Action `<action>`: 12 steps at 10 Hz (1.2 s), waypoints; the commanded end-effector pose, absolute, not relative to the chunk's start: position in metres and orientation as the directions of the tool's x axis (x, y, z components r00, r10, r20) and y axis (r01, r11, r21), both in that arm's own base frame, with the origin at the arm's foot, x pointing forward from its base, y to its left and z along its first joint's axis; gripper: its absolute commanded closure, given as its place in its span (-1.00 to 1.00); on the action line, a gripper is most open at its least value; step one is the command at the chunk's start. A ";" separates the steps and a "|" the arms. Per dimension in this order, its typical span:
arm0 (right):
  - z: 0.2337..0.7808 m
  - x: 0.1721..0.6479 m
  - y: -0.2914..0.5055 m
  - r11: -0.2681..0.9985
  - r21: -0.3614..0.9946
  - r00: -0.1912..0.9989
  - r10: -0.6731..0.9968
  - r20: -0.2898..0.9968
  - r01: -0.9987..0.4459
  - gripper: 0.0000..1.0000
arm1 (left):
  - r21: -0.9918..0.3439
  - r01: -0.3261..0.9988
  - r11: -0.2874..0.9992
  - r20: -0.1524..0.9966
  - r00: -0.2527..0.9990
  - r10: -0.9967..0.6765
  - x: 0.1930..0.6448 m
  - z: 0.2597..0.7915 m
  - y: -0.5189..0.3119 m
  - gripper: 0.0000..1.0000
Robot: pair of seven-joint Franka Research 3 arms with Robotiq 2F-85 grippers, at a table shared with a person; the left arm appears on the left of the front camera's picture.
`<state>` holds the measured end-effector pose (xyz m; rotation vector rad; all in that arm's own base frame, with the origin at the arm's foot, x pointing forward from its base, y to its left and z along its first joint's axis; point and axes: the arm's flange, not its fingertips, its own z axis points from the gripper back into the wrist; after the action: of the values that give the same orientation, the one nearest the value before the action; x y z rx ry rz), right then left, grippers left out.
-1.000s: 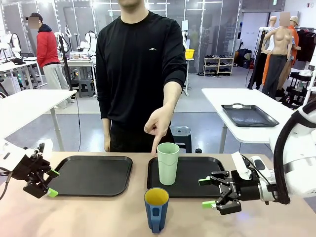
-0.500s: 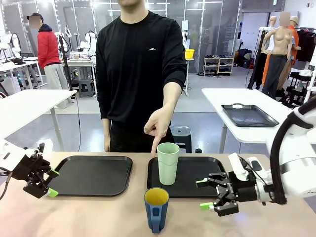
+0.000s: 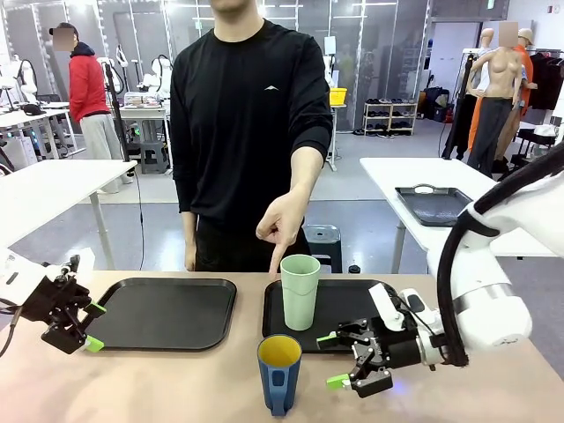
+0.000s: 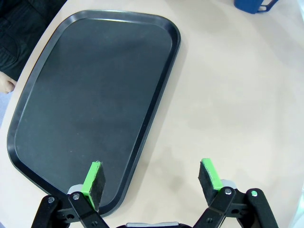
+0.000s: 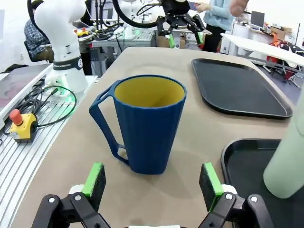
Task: Sort and store the cups by type.
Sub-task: Pick up the Handle plastic cup and place it into the empty Flat Tray.
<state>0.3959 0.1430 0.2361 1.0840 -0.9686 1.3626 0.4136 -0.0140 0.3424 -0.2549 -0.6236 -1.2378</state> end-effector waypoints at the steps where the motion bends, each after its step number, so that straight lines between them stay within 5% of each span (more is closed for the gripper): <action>1: 0.231 0.403 0.155 -0.093 0.032 0.011 0.221 0.975 -0.995 -1.00 | 0.156 0.931 0.330 0.569 0.188 -0.800 0.414 0.340 -0.015 -1.00; 12: 0.209 0.409 0.215 -0.186 0.066 0.035 0.166 0.985 -0.980 -1.00 | 0.156 0.931 0.330 0.569 0.188 -0.800 0.414 0.340 -0.015 -1.00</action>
<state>0.4057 0.2047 0.2119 1.2354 -0.9376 1.3891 0.4136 -0.0141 0.3424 -0.2549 -0.6236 -1.2378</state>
